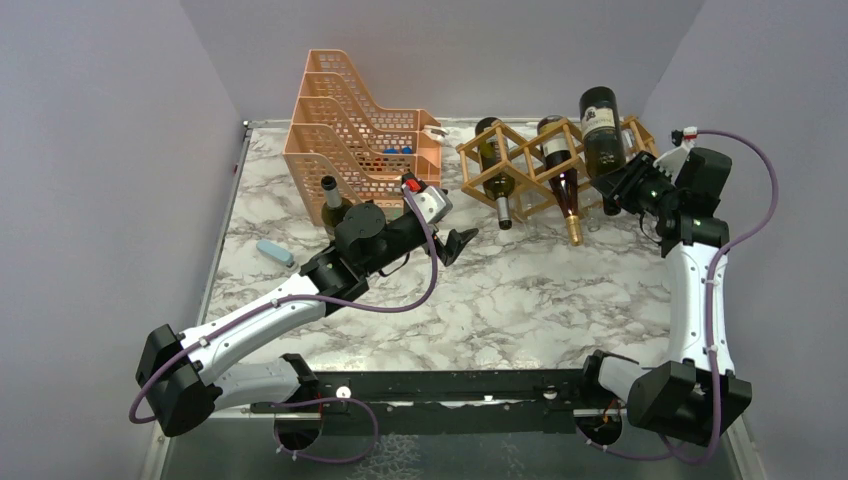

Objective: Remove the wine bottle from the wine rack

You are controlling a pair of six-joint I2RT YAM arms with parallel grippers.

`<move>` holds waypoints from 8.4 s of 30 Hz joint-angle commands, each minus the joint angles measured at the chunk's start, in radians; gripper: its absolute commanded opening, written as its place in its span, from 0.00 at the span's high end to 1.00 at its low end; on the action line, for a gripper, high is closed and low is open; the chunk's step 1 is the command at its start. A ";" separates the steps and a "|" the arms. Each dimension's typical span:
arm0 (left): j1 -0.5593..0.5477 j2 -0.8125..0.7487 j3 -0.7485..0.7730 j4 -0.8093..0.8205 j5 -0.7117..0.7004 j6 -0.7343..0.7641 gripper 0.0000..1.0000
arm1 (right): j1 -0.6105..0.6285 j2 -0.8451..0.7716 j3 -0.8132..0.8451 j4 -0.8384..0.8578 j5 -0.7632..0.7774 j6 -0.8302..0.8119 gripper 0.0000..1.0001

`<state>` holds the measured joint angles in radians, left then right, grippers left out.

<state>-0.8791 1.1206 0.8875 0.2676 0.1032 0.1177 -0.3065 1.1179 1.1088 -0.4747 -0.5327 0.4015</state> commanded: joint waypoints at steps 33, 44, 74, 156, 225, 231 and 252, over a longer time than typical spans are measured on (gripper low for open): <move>-0.010 -0.283 0.087 -0.535 0.273 0.439 0.01 | 0.602 0.092 0.143 -0.221 -0.427 -0.087 0.92; -0.233 -0.015 0.148 -0.579 -0.031 0.771 0.01 | 0.647 0.117 0.053 -0.348 -0.340 -0.185 0.92; -0.252 0.334 0.212 -0.384 -0.084 0.796 0.34 | 0.664 -0.022 -0.084 -0.331 -0.325 -0.222 0.91; 0.010 0.121 -0.152 0.136 -0.982 -0.333 0.68 | 0.662 -0.299 0.057 -0.295 0.242 -0.113 0.00; 0.011 -0.173 0.073 0.033 0.088 0.170 0.01 | 0.662 -0.200 0.008 -0.290 0.353 -0.041 0.02; 0.011 -0.282 -0.103 0.150 0.106 0.215 0.01 | 0.662 -0.108 -0.075 -0.109 0.277 0.004 0.03; 0.009 -0.342 -0.272 0.305 -0.149 0.350 0.04 | 0.661 0.110 -0.281 0.532 0.463 0.027 0.10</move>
<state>-0.8707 0.7780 0.6392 0.5156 -0.0048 0.4416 0.3534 1.2152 0.8951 -0.1696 -0.1257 0.4122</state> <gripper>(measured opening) 0.962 0.934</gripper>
